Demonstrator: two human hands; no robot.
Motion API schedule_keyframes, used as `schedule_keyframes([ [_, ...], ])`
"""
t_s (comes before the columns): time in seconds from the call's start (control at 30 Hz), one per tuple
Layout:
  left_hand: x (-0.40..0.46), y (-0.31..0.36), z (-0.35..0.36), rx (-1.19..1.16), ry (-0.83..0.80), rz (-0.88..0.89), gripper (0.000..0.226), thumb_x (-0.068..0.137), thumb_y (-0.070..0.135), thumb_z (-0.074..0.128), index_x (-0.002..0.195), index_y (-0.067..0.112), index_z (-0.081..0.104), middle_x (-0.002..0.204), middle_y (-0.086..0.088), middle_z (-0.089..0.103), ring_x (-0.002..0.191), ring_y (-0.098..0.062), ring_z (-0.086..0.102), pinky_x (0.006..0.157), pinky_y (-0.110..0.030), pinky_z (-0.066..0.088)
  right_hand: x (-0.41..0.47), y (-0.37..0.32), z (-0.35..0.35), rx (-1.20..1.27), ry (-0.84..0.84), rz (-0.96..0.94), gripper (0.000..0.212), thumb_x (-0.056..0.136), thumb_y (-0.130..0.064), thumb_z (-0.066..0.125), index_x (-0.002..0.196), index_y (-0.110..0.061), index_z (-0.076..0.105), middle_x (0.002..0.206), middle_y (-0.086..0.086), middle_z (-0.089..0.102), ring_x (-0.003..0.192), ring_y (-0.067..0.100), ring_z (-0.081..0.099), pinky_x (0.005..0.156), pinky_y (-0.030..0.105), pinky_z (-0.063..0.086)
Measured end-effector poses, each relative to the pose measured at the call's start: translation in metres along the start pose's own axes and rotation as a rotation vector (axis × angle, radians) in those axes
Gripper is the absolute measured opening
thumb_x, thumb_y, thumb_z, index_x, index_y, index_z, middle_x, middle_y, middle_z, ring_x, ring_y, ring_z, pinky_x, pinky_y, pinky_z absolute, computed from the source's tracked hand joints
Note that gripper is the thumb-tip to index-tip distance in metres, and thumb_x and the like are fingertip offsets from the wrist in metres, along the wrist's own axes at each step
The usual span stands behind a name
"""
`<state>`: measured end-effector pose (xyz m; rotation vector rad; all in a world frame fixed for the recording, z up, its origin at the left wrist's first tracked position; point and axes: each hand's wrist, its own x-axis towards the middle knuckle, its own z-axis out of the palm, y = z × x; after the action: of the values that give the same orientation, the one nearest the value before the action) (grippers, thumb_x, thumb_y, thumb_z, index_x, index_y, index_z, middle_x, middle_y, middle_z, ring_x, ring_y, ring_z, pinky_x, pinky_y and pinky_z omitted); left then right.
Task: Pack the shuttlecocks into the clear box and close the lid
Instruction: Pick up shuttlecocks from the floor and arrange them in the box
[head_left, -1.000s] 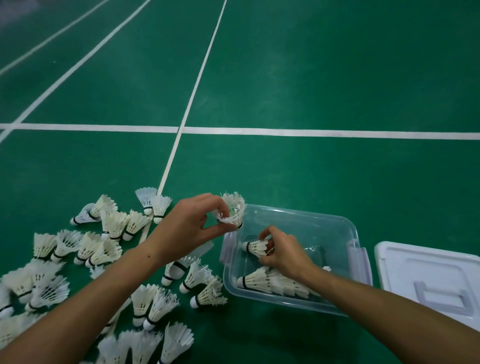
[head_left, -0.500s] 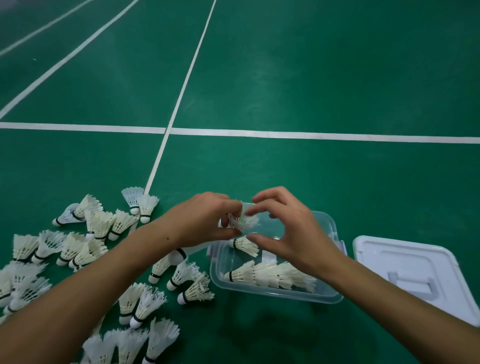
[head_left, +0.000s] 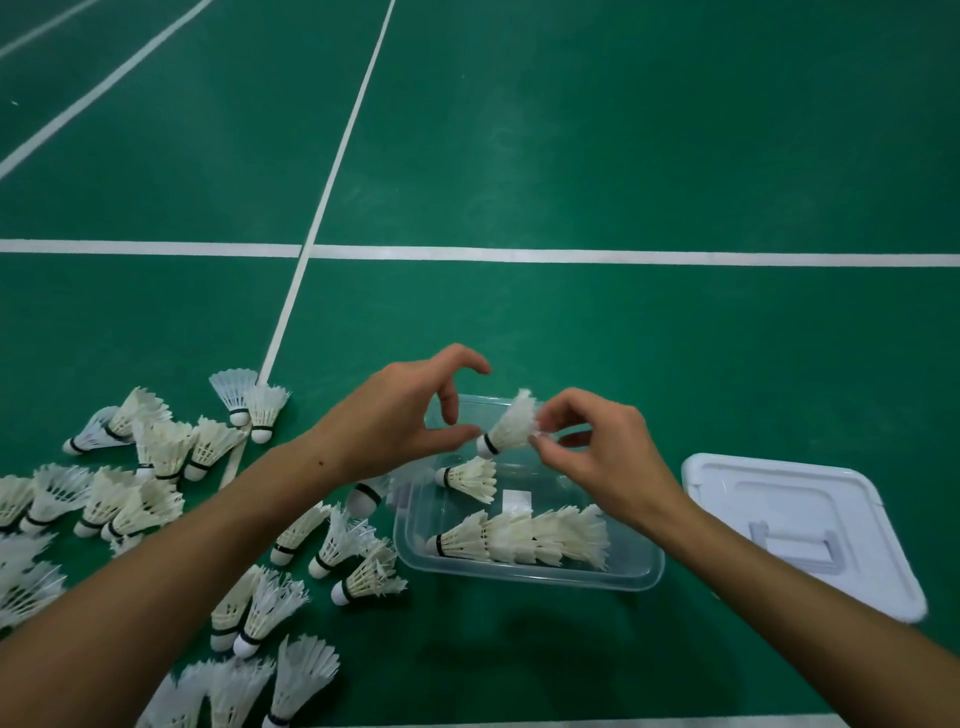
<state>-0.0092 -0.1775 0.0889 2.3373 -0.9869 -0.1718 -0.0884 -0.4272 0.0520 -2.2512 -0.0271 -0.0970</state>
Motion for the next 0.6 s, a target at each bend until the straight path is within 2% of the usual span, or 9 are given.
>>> schedule_keyframes([
  [0.17, -0.015, -0.011, -0.003, -0.026, 0.134, -0.052, 0.050, 0.092, 0.031, 0.078, 0.136, 0.023, 0.055, 0.086, 0.011, 0.065, 0.047, -0.010, 0.049, 0.053, -0.007, 0.036, -0.020, 0.035, 0.013, -0.159, -0.041, 0.179, 0.020, 0.088, -0.010, 0.080, 0.101, -0.023, 0.071, 0.085, -0.015, 0.070, 0.080, -0.001, 0.068, 0.076, 0.017, 0.056],
  [0.23, -0.018, -0.013, -0.002, -0.041, 0.147, -0.063, 0.046, 0.093, 0.032, 0.076, 0.134, 0.024, 0.055, 0.086, 0.011, 0.065, 0.045, -0.012, 0.047, 0.051, -0.009, 0.034, -0.020, 0.043, 0.031, -0.176, -0.069, 0.224, 0.017, 0.089, -0.009, 0.078, 0.100, -0.019, 0.071, 0.084, -0.013, 0.069, 0.079, 0.002, 0.066, 0.076, 0.022, 0.057],
  [0.27, -0.019, -0.014, -0.001, -0.048, 0.150, -0.068, 0.044, 0.094, 0.032, 0.075, 0.133, 0.025, 0.056, 0.087, 0.011, 0.065, 0.044, -0.012, 0.046, 0.051, -0.009, 0.034, -0.018, 0.046, 0.040, -0.173, -0.074, 0.249, 0.016, 0.089, -0.009, 0.078, 0.098, -0.018, 0.070, 0.083, -0.012, 0.069, 0.078, 0.003, 0.066, 0.075, 0.025, 0.058],
  [0.4, -0.022, -0.016, 0.003, -0.065, 0.163, -0.085, 0.038, 0.096, 0.029, 0.073, 0.130, 0.027, 0.057, 0.087, 0.010, 0.065, 0.041, -0.013, 0.043, 0.049, -0.010, 0.032, -0.004, 0.047, 0.068, -0.023, -0.065, 0.382, 0.019, 0.089, -0.005, 0.079, 0.092, -0.019, 0.067, 0.082, -0.007, 0.069, 0.075, 0.007, 0.066, 0.068, 0.018, 0.052],
  [0.5, -0.025, -0.018, 0.005, -0.067, 0.173, -0.101, 0.035, 0.097, 0.027, 0.073, 0.129, 0.027, 0.058, 0.087, 0.010, 0.065, 0.041, -0.013, 0.043, 0.048, -0.011, 0.033, 0.002, 0.046, 0.084, 0.103, -0.065, 0.481, 0.020, 0.089, -0.004, 0.080, 0.088, -0.020, 0.067, 0.084, 0.000, 0.071, 0.076, 0.017, 0.070, 0.073, 0.034, 0.062],
  [0.6, -0.026, -0.021, 0.006, -0.060, 0.178, -0.111, 0.034, 0.097, 0.027, 0.072, 0.128, 0.028, 0.058, 0.087, 0.010, 0.064, 0.042, -0.014, 0.043, 0.048, -0.012, 0.033, 0.004, 0.050, 0.094, 0.258, -0.085, 0.617, 0.018, 0.089, -0.002, 0.080, 0.094, -0.014, 0.068, 0.095, 0.009, 0.072, 0.091, 0.026, 0.074, 0.079, 0.044, 0.066],
])
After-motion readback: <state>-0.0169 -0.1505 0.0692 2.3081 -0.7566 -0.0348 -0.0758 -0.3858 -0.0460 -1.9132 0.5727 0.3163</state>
